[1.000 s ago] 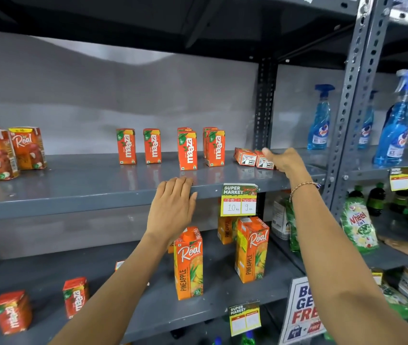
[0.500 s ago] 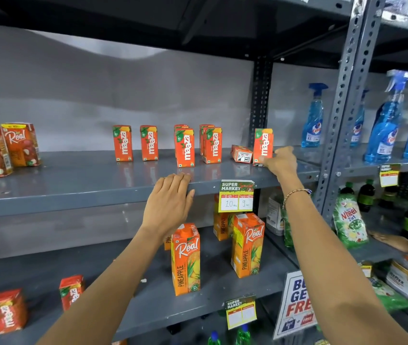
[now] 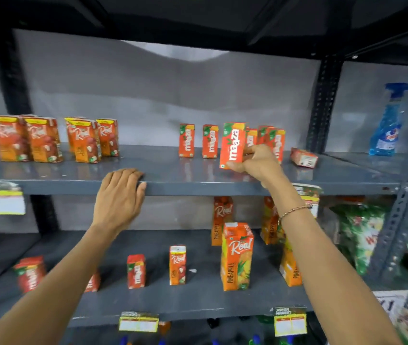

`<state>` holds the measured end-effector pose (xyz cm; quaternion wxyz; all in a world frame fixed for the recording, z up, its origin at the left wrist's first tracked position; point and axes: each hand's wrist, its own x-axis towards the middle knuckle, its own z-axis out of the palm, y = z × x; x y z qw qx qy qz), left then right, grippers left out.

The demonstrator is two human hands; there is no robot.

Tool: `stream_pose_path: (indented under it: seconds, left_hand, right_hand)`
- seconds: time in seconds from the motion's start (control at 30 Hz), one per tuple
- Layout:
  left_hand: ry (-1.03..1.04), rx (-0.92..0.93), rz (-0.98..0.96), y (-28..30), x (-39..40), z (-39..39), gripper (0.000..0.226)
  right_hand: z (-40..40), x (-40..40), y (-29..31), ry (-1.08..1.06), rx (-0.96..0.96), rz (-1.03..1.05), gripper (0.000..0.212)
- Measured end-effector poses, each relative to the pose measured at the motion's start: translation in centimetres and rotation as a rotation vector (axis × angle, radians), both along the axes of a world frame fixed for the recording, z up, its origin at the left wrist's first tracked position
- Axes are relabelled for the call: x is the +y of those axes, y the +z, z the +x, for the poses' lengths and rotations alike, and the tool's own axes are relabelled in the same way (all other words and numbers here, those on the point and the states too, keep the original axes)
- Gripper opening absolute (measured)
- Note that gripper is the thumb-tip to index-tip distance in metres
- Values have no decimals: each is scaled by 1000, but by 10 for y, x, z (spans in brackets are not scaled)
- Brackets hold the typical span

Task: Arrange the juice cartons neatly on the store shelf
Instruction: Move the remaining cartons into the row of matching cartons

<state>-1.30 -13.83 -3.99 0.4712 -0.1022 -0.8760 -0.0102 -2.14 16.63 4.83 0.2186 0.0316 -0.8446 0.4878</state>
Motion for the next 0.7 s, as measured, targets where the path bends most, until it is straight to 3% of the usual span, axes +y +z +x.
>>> stream_pose_path:
  seconds: [0.3,0.43,0.7]
  left_hand:
    - [-4,130,-42,-7,-32,-6,38]
    - [11,159,-65,-9,-35,-10,39]
    - [17,150,-63,-10,-34,-13,38]
  right_hand:
    - [-65,-121,6,22,-78,148,42]
    - [-83,-135,8,-21,-93,228,56]
    - [-89,-134,3,18,-69,324,57]
